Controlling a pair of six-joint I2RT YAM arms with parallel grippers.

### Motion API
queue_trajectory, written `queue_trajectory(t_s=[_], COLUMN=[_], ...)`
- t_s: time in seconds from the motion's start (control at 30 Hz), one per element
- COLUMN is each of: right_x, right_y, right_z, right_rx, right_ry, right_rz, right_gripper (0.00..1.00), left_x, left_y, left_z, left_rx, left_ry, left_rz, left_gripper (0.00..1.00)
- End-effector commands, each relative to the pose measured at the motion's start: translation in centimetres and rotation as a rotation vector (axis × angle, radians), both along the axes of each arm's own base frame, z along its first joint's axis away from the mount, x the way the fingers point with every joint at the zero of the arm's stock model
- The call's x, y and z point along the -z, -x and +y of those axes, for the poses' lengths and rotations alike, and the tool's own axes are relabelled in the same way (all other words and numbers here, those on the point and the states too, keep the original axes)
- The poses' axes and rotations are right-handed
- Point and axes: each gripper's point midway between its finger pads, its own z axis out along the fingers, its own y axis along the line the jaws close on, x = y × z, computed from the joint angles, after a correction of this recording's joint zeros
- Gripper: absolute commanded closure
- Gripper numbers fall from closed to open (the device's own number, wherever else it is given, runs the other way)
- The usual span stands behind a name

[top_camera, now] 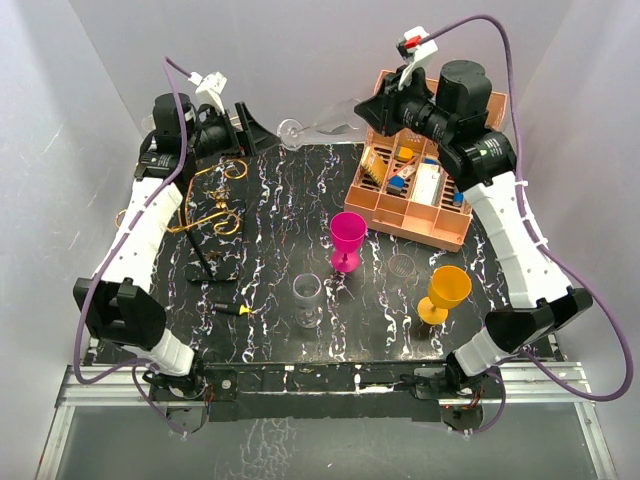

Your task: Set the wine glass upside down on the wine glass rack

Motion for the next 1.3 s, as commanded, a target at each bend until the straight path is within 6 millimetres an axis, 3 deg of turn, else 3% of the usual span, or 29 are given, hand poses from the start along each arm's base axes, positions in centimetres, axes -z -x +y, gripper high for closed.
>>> queue_trajectory(t_s=[0.0,0.4,0.77,0.97,1.03,1.27], right_x=[-6.5,-6.6,-6.4,-5.7,-5.3,-4.7], right_y=[2.7,3.4,3.6,3.2,2.9,2.4], right_z=[-0.3,-0.3,0.1,0.1,-0.2,-1.4], right_rx=[-0.060,-0.119,-0.159,-0.154,-0.136,-0.073], right_ry=[-0.111,-0.129,-0.135,-0.131,-0.123,-0.077], right_rz=[-0.144,-0.136,-0.133,-0.123,-0.124,-0.146], right_gripper=[0.92,0.92,0.92,0.92,0.92,0.63], left_x=[-1.2,-1.1,-0.9,-0.9,-1.1,-1.3], left_y=[0.3,0.3,0.2,0.2,0.2,-0.6], left_z=[-1.2,-1.8,-2.2,-2.2,-2.0,0.5], left_rx=[0.064,0.095,0.115,0.117,0.108,-0.034], left_ry=[0.083,0.114,0.130,0.132,0.122,0.009], left_rz=[0.004,0.023,0.039,0.041,0.036,-0.009], left_gripper=[0.19,0.57,0.76,0.99,1.00,1.00])
